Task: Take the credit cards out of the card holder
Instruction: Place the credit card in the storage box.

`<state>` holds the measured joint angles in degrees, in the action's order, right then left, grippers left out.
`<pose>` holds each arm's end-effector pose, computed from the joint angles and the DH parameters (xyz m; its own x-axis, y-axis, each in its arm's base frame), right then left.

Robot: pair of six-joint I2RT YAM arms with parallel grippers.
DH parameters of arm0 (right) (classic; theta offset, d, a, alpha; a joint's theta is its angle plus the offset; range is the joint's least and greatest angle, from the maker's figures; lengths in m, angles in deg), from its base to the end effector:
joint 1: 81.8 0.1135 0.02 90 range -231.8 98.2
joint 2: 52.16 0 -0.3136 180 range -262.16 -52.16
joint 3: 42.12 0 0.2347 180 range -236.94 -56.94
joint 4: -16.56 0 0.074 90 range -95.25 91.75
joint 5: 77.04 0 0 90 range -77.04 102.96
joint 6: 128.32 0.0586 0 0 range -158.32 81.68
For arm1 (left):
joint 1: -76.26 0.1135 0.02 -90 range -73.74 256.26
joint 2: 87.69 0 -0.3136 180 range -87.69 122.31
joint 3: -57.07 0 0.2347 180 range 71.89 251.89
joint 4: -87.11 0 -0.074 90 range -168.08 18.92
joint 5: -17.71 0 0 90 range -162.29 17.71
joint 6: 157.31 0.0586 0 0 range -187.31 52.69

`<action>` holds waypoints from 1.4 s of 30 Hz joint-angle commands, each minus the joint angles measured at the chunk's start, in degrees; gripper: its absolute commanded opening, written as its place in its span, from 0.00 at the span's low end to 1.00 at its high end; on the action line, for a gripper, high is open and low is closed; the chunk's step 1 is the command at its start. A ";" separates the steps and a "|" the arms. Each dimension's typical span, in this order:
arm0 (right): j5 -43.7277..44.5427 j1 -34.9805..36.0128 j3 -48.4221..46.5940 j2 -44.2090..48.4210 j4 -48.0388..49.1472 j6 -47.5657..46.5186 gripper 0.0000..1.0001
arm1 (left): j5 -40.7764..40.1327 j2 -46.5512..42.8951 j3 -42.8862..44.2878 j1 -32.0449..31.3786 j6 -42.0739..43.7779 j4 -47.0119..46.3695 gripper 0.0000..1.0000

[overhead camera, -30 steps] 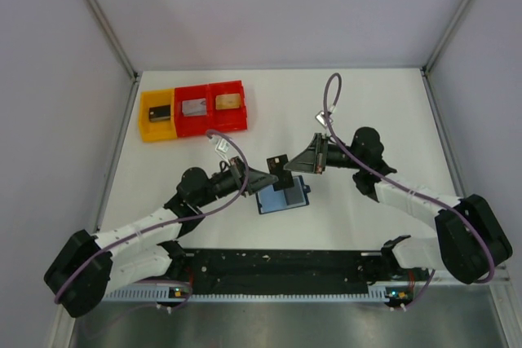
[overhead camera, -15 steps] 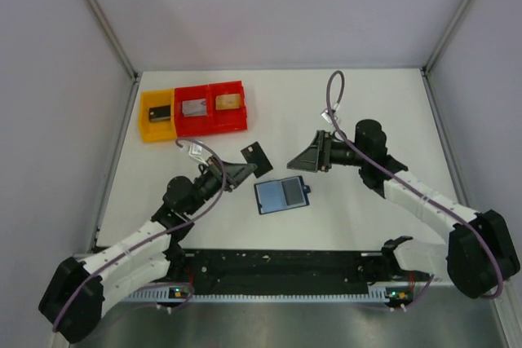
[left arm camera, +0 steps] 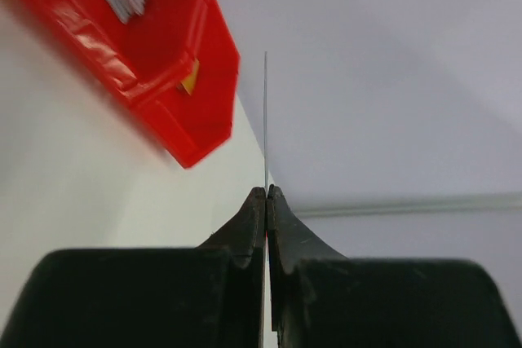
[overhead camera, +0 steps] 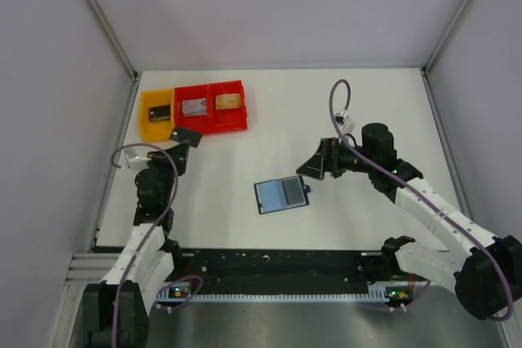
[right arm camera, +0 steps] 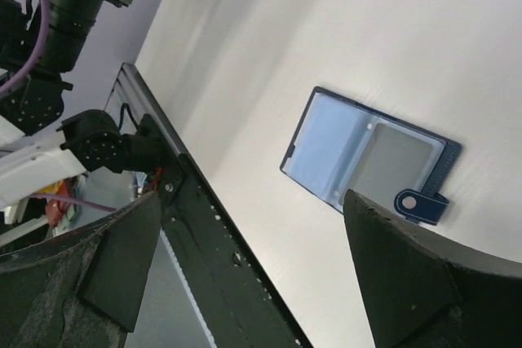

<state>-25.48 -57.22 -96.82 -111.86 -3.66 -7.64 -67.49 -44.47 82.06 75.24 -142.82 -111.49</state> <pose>0.1704 0.1180 0.3127 -0.7605 0.0916 -0.6429 -0.5224 0.5018 0.6894 0.1467 -0.0075 0.2557 -0.0966 -0.9632 -0.2507 0.0316 0.2488 -0.9680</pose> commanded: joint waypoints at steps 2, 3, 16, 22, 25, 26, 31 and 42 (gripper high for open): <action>3.45 -0.94 -2.49 2.48 -4.26 -6.15 0.92 | -4.27 7.03 2.47 8.03 -4.82 -3.06 0.00; 3.54 -0.94 -2.40 2.75 -4.43 -6.42 0.92 | -6.18 9.31 3.26 9.18 -5.44 -4.20 0.00; 4.16 -1.29 -1.61 3.45 -5.40 -10.11 0.95 | -9.02 42.09 23.82 15.25 -3.15 -16.15 0.00; 4.25 -1.37 -1.43 2.66 -5.66 -10.72 0.95 | -8.32 54.76 34.55 15.43 -3.86 -16.43 0.00; 4.42 -1.38 -1.52 2.14 -5.75 -11.16 0.95 | -7.96 58.72 37.63 15.52 -5.17 -15.99 0.00; 4.42 -1.38 -1.61 1.87 -5.75 -11.25 0.95 | -8.05 59.95 38.07 15.52 -5.96 -16.07 0.00; 4.95 -1.73 -1.78 1.08 -5.93 -11.52 0.95 | -9.89 62.33 40.88 15.60 -7.02 -12.75 0.00; 5.39 -1.90 -1.87 0.90 -6.37 -11.69 0.95 | -9.72 67.08 47.30 15.17 -7.29 -4.83 0.00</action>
<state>-20.56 -58.35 -96.82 -110.83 -10.46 -17.83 -77.29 20.62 125.95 90.41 -149.92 -118.66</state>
